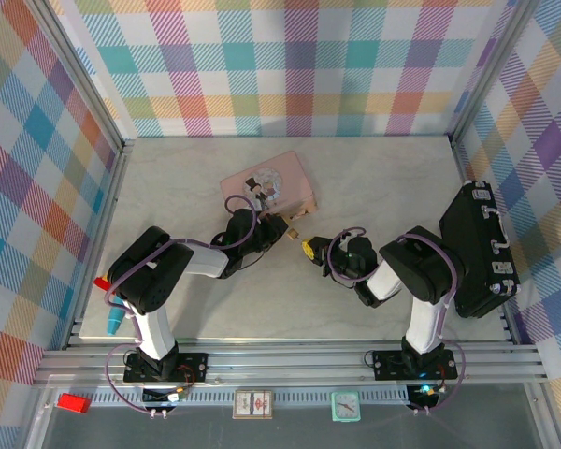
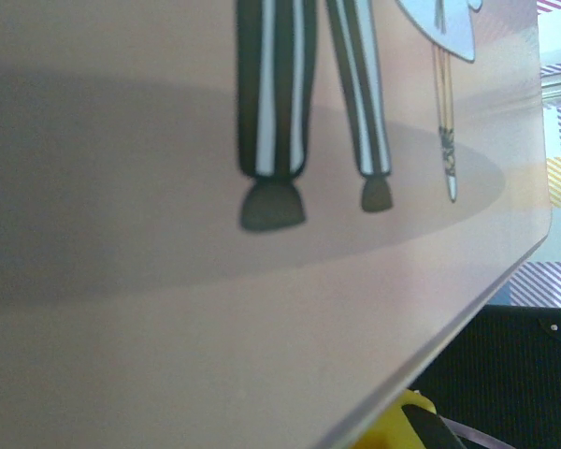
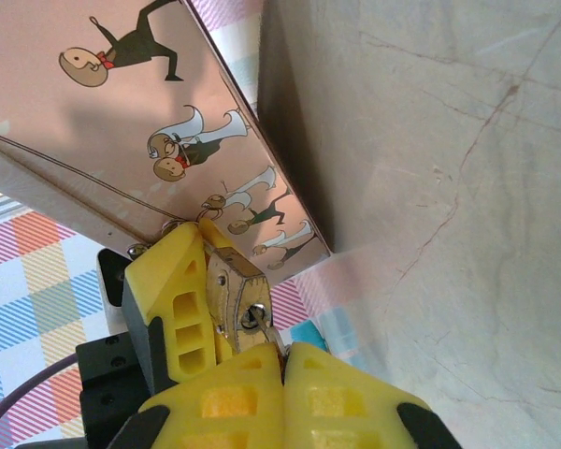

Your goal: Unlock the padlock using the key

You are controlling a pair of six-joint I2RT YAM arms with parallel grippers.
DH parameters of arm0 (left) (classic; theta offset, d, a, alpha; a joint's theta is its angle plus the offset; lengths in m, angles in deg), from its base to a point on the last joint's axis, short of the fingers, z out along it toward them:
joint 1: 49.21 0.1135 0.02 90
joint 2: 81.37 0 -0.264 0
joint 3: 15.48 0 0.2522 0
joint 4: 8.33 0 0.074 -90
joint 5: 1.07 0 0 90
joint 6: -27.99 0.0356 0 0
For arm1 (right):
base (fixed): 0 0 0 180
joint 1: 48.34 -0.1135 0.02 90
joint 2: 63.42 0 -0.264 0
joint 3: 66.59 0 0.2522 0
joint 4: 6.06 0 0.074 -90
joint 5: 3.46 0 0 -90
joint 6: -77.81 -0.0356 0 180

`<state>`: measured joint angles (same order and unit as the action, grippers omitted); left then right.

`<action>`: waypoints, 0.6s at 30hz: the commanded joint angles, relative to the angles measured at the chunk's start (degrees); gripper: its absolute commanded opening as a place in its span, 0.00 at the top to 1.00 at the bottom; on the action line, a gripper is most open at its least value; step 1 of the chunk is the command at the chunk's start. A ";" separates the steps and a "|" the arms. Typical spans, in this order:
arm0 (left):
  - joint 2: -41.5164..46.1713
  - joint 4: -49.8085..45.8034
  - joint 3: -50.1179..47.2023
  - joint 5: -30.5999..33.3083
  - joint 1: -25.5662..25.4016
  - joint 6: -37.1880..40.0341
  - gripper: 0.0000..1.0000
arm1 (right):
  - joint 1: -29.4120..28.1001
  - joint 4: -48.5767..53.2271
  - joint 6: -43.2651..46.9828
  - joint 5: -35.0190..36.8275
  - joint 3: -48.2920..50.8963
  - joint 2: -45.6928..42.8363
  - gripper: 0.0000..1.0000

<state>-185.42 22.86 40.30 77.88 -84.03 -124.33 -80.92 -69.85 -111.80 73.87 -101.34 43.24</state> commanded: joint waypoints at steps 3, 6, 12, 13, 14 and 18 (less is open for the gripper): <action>0.92 -0.60 -0.50 -5.03 -1.99 -6.23 1.00 | 0.24 -3.04 1.01 0.80 0.15 -1.24 1.00; 0.79 -0.64 -0.32 -5.02 -2.26 -6.39 1.00 | 0.23 -3.04 1.19 0.63 -0.36 -1.03 1.00; 0.89 -0.43 0.05 -5.12 -2.85 -6.92 1.00 | 0.15 -3.04 0.58 0.44 -1.16 -0.17 1.00; 0.95 -0.40 0.14 -5.20 -2.88 -7.01 1.00 | 0.14 -3.04 0.61 0.45 -1.24 -0.30 1.00; 0.98 -0.35 0.05 -5.21 -2.92 -7.10 1.00 | 0.11 -3.04 0.65 0.45 -1.38 -0.43 1.00; 1.20 -0.26 0.06 -5.21 -3.01 -7.39 1.00 | 0.15 -3.08 0.58 -0.04 -1.90 0.02 1.00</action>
<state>-185.42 22.86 40.30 78.41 -84.73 -124.61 -80.92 -69.83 -111.84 73.83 -101.41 43.24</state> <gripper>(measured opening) 0.075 0.064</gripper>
